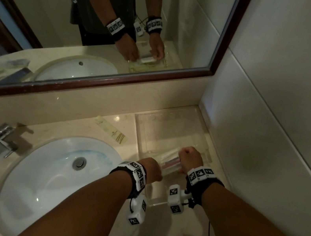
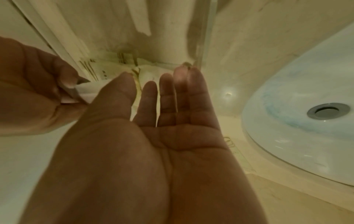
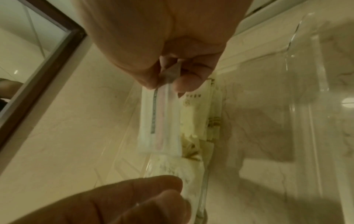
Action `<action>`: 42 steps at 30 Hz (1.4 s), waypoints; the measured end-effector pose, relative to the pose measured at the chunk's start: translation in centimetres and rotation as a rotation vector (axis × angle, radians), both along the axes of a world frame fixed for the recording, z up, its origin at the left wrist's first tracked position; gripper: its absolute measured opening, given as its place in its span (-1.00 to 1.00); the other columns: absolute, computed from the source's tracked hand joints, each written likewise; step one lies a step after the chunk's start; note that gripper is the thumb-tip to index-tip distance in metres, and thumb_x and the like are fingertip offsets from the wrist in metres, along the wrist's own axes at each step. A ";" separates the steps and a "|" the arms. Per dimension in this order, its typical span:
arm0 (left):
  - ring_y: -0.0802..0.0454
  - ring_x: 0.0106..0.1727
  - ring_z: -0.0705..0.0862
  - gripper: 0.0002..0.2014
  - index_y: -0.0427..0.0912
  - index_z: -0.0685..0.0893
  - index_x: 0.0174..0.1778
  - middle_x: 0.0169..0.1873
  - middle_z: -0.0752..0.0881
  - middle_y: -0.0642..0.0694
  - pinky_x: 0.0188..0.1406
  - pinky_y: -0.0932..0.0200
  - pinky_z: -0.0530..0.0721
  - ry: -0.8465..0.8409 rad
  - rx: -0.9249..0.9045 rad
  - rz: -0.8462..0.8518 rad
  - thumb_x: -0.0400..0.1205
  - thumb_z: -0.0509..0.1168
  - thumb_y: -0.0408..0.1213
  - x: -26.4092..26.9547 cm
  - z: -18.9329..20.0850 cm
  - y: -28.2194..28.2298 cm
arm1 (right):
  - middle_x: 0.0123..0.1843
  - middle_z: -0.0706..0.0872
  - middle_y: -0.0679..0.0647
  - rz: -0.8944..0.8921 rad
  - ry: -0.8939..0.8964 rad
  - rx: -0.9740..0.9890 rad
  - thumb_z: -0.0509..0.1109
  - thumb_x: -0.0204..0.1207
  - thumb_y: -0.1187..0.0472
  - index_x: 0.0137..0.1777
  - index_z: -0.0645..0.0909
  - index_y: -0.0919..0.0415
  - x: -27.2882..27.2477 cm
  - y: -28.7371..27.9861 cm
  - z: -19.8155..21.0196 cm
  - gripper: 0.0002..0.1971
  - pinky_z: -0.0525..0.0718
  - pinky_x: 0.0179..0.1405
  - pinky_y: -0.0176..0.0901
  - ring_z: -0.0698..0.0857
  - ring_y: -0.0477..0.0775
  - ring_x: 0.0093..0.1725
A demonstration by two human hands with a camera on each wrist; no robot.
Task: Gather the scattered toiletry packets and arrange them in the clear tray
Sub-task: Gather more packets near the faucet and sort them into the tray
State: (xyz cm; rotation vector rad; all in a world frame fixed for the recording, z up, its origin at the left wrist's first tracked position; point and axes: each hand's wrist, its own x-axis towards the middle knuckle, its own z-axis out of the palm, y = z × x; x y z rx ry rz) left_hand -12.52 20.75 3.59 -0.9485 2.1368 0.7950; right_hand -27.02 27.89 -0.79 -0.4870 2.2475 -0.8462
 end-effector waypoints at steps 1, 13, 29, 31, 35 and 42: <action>-0.08 0.28 0.68 -0.65 -0.16 0.71 0.34 0.27 0.71 -0.12 0.20 0.13 0.62 -0.002 -0.032 -0.039 0.70 0.26 -0.11 -0.2 -0.6 -0.1 | 0.02 0.74 0.19 -0.028 0.038 0.001 0.21 0.65 0.21 0.08 0.68 0.30 -0.4 0.2 0.3 -0.76 0.67 -0.04 -0.05 0.69 0.22 -0.03; -0.21 0.14 0.72 -0.66 -0.34 0.75 0.15 0.13 0.75 -0.26 0.13 -0.03 0.68 0.051 -0.032 -0.075 0.69 0.25 -0.14 -2.4 -1.1 0.8 | -0.14 0.63 0.06 -0.099 0.164 0.184 0.43 0.48 0.17 0.07 0.48 0.09 -2.7 2.8 -0.7 -0.77 0.55 -0.17 -0.15 0.62 0.16 -0.16; -0.21 0.36 0.59 -0.55 0.01 0.56 0.48 0.40 0.52 -0.18 0.32 0.02 0.61 0.153 -0.105 -0.068 0.65 0.29 -0.02 -1.7 -2.1 0.2 | 0.03 0.66 0.06 0.111 0.287 0.289 0.27 0.60 -0.01 -0.04 0.57 -0.05 -2.0 1.6 -0.8 -0.90 0.72 -0.01 -0.01 0.72 0.16 -0.06; -0.21 0.36 0.59 -0.55 0.02 0.56 0.47 0.39 0.52 -0.19 0.32 0.01 0.61 0.161 -0.110 -0.066 0.65 0.29 -0.02 -1.6 -2.0 0.0 | -0.06 0.71 0.02 0.144 0.293 0.263 0.22 0.60 0.04 -0.04 0.56 -0.04 -1.7 1.7 -0.3 -0.90 0.69 -0.07 -0.05 0.68 0.11 -0.11; -0.23 0.37 0.58 -0.51 0.04 0.51 0.52 0.39 0.51 -0.20 0.32 -0.02 0.61 0.155 -0.126 -0.076 0.65 0.28 0.01 -1.5 -1.9 -0.1 | 0.16 0.73 -0.01 0.314 0.291 0.216 0.24 0.53 0.01 0.20 0.61 -0.11 -0.6 2.2 -0.4 -0.73 0.66 0.11 -0.01 0.69 0.11 0.12; -0.23 0.36 0.59 -0.46 0.02 0.49 0.55 0.41 0.50 -0.21 0.30 -0.01 0.63 0.146 -0.111 -0.082 0.63 0.30 0.03 -1.4 -2.0 0.3 | 0.53 0.44 0.12 0.438 0.281 0.345 0.28 0.57 0.01 0.60 0.32 -0.16 0.0 2.9 -1.8 -0.43 0.60 0.35 0.08 0.61 0.21 0.39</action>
